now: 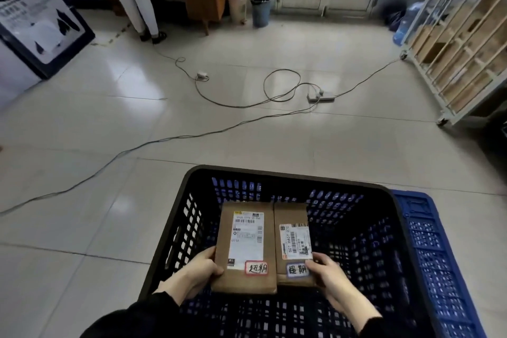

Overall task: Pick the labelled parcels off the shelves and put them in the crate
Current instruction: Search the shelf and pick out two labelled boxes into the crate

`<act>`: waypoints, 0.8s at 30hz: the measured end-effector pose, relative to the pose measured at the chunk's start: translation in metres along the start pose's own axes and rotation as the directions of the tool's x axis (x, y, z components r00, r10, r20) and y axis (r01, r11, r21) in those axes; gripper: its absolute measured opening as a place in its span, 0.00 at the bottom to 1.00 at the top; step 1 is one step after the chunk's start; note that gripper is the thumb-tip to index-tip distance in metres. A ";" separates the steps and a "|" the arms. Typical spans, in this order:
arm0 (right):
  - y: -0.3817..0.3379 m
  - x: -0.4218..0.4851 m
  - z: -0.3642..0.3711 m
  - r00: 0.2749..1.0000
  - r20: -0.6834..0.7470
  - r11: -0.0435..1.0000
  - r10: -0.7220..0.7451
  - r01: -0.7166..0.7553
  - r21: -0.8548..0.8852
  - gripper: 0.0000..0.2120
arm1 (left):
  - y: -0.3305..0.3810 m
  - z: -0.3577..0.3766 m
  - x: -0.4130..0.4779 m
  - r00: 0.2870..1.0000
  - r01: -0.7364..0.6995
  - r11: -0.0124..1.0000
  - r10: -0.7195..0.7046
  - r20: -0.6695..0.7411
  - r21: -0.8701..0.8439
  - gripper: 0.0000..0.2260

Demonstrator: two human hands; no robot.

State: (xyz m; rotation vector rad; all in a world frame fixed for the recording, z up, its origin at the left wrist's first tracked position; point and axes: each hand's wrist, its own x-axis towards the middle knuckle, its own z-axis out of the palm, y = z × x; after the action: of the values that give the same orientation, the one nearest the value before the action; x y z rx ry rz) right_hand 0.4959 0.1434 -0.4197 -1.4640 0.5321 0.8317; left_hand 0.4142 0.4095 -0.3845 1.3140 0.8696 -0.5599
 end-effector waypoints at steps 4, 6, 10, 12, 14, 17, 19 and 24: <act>0.017 0.039 0.012 0.998 0.018 0.998 0.068 -0.068 -0.010 0.11 | -0.007 -0.014 0.029 0.996 0.011 1.000 -0.012 -0.083 -0.014 0.28; 0.027 0.050 0.020 0.994 0.014 0.994 0.109 -0.109 0.008 0.13 | -0.013 -0.021 0.040 0.992 -0.005 1.000 0.007 -0.122 0.013 0.29; 0.048 0.069 0.035 0.983 0.024 0.984 0.180 -0.179 -0.024 0.14 | -0.021 -0.028 0.046 0.972 -0.042 0.994 0.064 -0.226 0.100 0.28; 0.064 0.089 0.034 0.980 0.033 0.979 0.196 -0.193 -0.067 0.15 | -0.022 -0.027 0.048 0.955 -0.047 0.986 0.092 -0.282 0.161 0.28; 0.067 0.094 0.038 0.979 0.052 0.978 0.200 -0.196 -0.073 0.14 | -0.024 -0.025 0.050 0.940 -0.045 0.974 0.116 -0.321 0.220 0.27; 0.052 0.078 0.048 0.978 0.065 0.978 0.197 -0.191 -0.080 0.14 | -0.029 -0.023 0.053 0.906 -0.030 0.941 0.168 -0.388 0.337 0.25; 0.051 0.075 0.052 0.978 0.063 0.975 0.199 -0.191 -0.111 0.18 | -0.030 -0.021 0.051 0.887 -0.021 0.924 0.194 -0.418 0.383 0.25; 0.050 0.079 0.054 0.982 0.030 0.967 0.185 -0.177 -0.183 0.20 | -0.027 -0.014 0.047 0.882 -0.018 0.893 0.226 -0.414 0.449 0.24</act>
State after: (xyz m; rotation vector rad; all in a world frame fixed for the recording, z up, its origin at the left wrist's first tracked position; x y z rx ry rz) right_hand 0.4978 0.2051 -0.5081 -1.5722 0.5740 1.0788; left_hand 0.4173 0.4231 -0.4385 1.9526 1.0699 -0.3506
